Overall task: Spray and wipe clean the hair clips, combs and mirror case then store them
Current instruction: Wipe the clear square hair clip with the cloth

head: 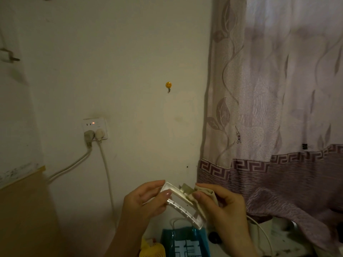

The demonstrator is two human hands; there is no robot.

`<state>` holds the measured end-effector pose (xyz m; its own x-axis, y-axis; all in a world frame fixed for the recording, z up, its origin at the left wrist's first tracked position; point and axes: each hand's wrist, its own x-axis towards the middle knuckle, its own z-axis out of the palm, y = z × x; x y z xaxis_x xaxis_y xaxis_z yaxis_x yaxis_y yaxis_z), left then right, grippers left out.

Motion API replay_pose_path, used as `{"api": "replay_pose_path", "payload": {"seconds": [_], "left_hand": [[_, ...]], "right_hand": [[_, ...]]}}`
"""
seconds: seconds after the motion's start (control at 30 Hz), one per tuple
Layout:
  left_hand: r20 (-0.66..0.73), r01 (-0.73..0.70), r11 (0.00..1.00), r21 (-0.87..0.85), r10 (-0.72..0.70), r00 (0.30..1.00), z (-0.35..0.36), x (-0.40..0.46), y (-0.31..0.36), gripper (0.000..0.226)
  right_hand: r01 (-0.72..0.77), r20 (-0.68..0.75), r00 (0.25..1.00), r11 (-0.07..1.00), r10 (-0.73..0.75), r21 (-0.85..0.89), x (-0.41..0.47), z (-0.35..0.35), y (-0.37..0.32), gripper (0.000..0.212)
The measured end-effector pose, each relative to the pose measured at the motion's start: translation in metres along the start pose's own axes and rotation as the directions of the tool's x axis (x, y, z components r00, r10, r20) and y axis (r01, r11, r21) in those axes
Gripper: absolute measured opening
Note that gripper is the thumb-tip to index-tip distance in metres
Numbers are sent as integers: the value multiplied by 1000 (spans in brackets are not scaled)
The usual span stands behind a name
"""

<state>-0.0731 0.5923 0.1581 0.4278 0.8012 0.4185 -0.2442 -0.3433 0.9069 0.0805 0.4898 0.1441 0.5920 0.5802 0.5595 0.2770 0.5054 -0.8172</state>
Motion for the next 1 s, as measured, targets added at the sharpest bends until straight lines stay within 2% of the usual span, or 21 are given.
{"api": "replay_pose_path", "payload": {"seconds": [0.03, 0.13, 0.23, 0.4, 0.5, 0.57, 0.67, 0.83, 1.0], "left_hand": [[-8, -3, 1000, 1, 3, 1000, -2, 1, 0, 41], [-28, 17, 1000, -5, -18, 999, -11, 5, -1, 31], [21, 59, 998, -4, -59, 998, -15, 5, 0, 24], [120, 47, 998, 35, -51, 991, -8, 3, 0, 26], [175, 41, 997, 62, -51, 983, -4, 3, -1, 25], [198, 32, 997, 73, -46, 979, -1, 3, -1, 26], [207, 23, 995, 92, -42, 977, -1, 3, -1, 26], [210, 31, 994, 106, -53, 976, -5, 5, -3, 24], [216, 38, 996, 79, -54, 975, -4, 5, -6, 36]], "right_hand": [[-18, -10, 1000, 999, 18, 35, 0, -2, 0, 16], [-71, -75, 994, 989, 82, 133, 4, -10, -1, 33], [-84, -95, 991, 991, 94, 105, 12, -19, -3, 27], [-110, 6, 994, 992, 110, 63, 18, -27, -5, 15], [-134, 134, 982, 991, 131, 17, 17, -26, -7, 12], [-176, 241, 955, 984, 173, -10, 15, -25, -6, 13], [-295, 358, 891, 955, 280, -14, 13, -25, 2, 26], [-404, 400, 842, 915, 361, 25, 11, -23, 12, 37], [-450, 375, 844, 887, 384, 103, 9, -20, 16, 37]]}}
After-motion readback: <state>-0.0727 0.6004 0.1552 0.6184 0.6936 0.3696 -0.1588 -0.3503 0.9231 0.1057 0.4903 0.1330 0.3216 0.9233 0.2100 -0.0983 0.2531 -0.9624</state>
